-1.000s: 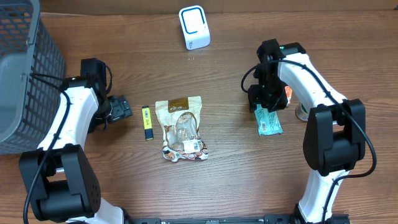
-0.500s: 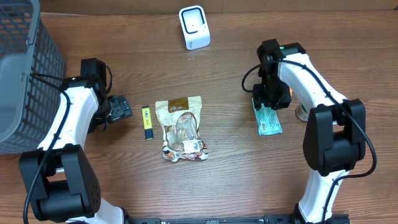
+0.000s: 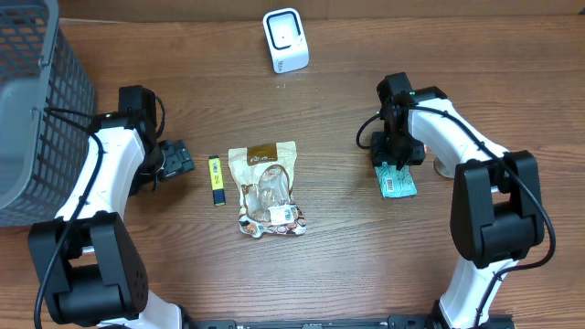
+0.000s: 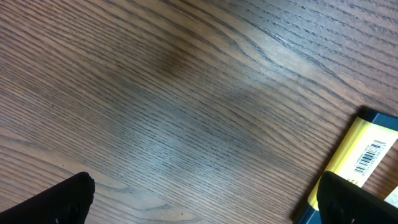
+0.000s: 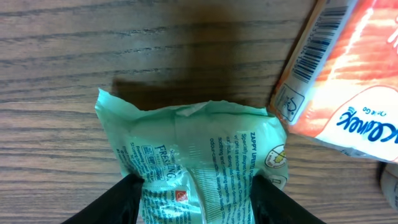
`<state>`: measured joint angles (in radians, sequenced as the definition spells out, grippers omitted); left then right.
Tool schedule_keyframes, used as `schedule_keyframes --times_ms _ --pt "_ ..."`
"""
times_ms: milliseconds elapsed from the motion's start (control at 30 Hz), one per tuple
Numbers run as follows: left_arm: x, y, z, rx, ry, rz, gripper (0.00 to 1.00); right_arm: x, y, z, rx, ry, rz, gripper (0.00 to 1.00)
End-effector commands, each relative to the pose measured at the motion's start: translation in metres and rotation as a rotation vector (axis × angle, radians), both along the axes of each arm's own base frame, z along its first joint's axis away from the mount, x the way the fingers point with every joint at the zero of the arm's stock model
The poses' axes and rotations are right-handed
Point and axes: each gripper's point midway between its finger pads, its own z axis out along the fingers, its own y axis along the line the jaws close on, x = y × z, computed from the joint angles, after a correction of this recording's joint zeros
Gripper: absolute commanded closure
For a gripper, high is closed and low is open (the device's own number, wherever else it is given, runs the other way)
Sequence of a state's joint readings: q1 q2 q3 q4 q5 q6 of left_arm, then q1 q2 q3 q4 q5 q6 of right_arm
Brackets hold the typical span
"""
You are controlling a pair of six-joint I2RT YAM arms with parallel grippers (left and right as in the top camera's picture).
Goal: Scan the item barcode
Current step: 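Open the right gripper and lift it off the mint-green packet, then move the right gripper left over the clear PanTree snack bag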
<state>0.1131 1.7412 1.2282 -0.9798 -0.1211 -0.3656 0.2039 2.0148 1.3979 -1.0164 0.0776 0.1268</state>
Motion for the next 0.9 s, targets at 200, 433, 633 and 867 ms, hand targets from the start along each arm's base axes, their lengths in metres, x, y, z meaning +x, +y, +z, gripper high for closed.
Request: schedule_keyframes --times_ms 200,433,633,867 --pt "-0.002 0.001 -0.002 0.009 0.012 -0.013 0.0 0.025 0.026 0.045 0.127 -0.071 0.007 0.41" --pt "-0.002 0.001 -0.002 0.009 0.012 -0.013 0.0 0.027 0.098 0.108 0.369 -0.165 0.119 0.41" --pt "-0.002 0.001 -0.002 0.009 0.012 -0.013 0.0 0.018 0.167 0.105 0.419 -0.215 0.281 0.41" --pt "-0.002 0.001 -0.002 0.009 0.012 -0.013 0.01 0.02 0.233 0.079 0.248 -0.367 0.474 0.35"
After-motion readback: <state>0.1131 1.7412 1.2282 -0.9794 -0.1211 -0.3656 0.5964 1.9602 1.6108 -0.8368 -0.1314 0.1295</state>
